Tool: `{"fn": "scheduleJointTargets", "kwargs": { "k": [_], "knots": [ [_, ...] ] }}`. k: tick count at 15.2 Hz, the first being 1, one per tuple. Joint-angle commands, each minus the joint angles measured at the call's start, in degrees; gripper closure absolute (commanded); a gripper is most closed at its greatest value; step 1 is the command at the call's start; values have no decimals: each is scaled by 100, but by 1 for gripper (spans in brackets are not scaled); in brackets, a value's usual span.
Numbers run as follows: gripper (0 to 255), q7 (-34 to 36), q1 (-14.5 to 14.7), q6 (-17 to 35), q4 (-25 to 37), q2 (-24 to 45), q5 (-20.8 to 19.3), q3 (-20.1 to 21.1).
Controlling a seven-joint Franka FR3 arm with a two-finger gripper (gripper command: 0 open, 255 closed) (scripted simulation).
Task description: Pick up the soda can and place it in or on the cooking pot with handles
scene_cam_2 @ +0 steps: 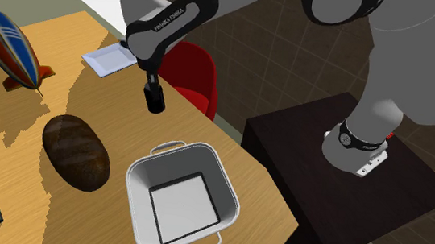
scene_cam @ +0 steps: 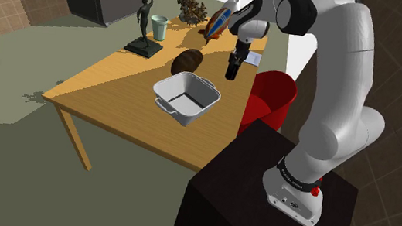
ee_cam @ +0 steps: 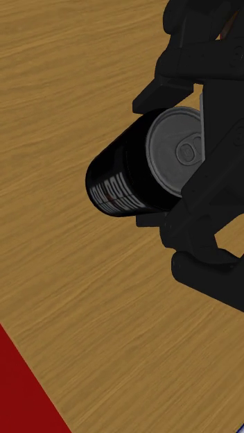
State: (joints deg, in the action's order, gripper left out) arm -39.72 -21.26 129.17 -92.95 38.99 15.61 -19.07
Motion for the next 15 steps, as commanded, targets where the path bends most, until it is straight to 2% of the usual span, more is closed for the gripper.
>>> {"fn": "scheduleJointTargets", "kwargs": {
  "k": [1, 15],
  "knots": [
    [255, 17, 18, -103, -5, -113, -37, -31],
    [255, 154, 109, -871, 215, -682, -265, -188]
  ]
}}
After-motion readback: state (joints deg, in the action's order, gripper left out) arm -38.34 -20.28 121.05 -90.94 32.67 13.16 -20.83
